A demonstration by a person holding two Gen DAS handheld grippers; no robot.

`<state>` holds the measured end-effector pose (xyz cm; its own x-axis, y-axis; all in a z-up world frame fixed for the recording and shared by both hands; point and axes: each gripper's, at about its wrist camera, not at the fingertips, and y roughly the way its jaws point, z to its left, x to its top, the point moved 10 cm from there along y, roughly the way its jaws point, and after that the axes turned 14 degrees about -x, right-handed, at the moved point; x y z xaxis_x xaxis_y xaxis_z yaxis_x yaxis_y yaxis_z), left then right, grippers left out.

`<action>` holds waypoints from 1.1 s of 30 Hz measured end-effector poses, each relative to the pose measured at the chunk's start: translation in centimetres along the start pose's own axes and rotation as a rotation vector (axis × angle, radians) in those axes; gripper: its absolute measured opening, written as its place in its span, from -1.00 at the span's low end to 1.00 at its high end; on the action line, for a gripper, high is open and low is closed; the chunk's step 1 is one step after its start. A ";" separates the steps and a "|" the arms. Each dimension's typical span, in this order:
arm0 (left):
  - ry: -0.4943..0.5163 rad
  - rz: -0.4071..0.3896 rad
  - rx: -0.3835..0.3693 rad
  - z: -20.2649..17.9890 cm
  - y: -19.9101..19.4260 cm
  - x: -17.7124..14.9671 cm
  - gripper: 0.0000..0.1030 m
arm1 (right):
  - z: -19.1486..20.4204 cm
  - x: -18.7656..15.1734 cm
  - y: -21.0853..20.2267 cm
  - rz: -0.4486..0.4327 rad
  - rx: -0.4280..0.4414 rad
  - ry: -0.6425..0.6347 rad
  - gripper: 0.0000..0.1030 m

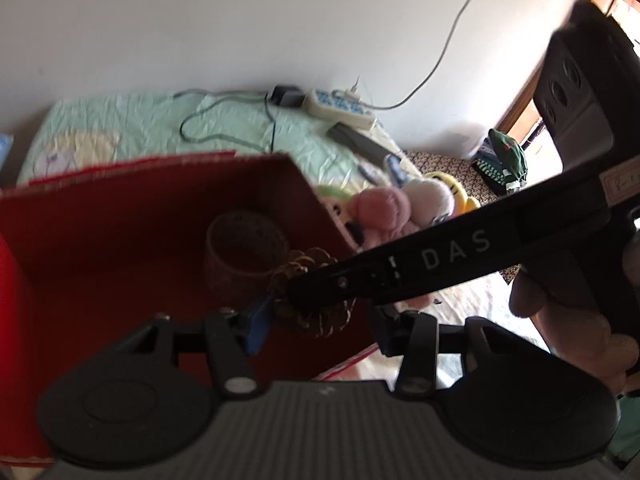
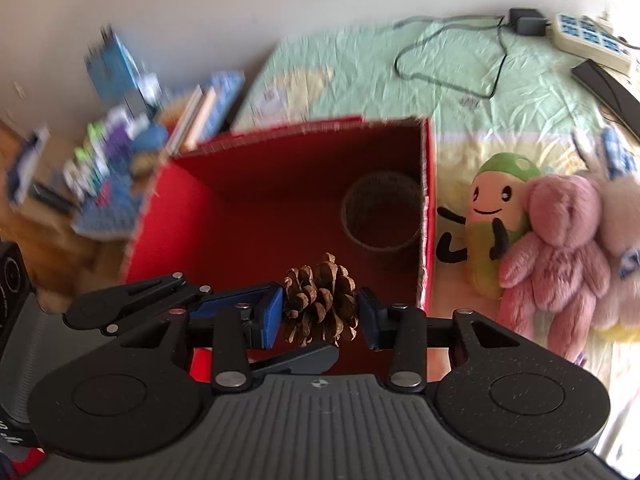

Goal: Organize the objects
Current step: 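Carry the pine cone with the right tool into the red box and release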

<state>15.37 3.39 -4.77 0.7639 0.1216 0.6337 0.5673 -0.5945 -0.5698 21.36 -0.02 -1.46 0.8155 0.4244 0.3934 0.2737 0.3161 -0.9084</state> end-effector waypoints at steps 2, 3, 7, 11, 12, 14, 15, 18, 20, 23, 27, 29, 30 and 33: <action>-0.035 0.015 -0.006 1.1 0.6 -0.7 -0.08 | 0.6 0.1 1.4 0.049 -0.034 -0.051 -0.16; -0.053 0.024 -0.009 1.6 1.0 -1.0 -0.08 | 0.8 0.1 2.0 0.072 -0.051 -0.081 -0.16; -0.111 0.058 -0.035 2.4 2.2 -2.1 -0.09 | 1.5 -0.3 4.4 0.173 -0.174 -0.241 -0.16; -0.119 0.077 -0.046 2.5 3.1 -2.1 -0.09 | 1.8 -1.2 6.4 0.265 -0.279 -0.384 -0.16; -0.118 0.086 -0.044 2.5 3.4 -2.1 -0.09 | 1.9 -1.5 6.6 0.275 -0.298 -0.416 -0.17; -0.125 0.091 -0.059 2.7 3.7 -2.2 -0.08 | 2.1 -1.6 7.0 0.290 -0.315 -0.434 -0.17; -0.133 0.092 -0.068 2.8 3.7 -2.2 -0.08 | 2.1 -1.6 7.0 0.291 -0.321 -0.434 -0.17; -0.146 0.092 -0.081 3.2 3.7 -2.3 -0.07 | 1.9 -1.6 7.3 0.272 -0.353 -0.455 -0.17; -0.153 0.094 -0.092 3.4 3.6 -2.4 -0.07 | 1.8 -1.5 7.3 0.265 -0.368 -0.459 -0.15; -0.155 0.098 -0.098 3.8 3.6 -2.3 -0.07 | 1.9 -1.8 7.5 0.261 -0.378 -0.466 -0.10; -0.149 0.099 -0.110 3.8 3.5 -2.3 -0.07 | 1.8 -1.9 7.4 0.249 -0.381 -0.449 -0.05; -0.138 0.100 -0.109 3.9 3.2 -2.4 -0.07 | 1.6 -1.7 7.2 0.233 -0.375 -0.433 -0.10; -0.130 0.099 -0.105 4.0 3.1 -2.3 -0.07 | 1.5 -1.6 7.1 0.226 -0.369 -0.418 -0.12; -0.090 0.097 -0.066 4.3 2.0 -2.2 -0.07 | 1.2 -1.3 7.1 0.211 -0.339 -0.357 -0.20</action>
<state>16.11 5.40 -9.58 0.8404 0.1302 0.5262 0.4703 -0.6577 -0.5884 21.63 2.63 -8.22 0.6625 0.7301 0.1676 0.3206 -0.0742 -0.9443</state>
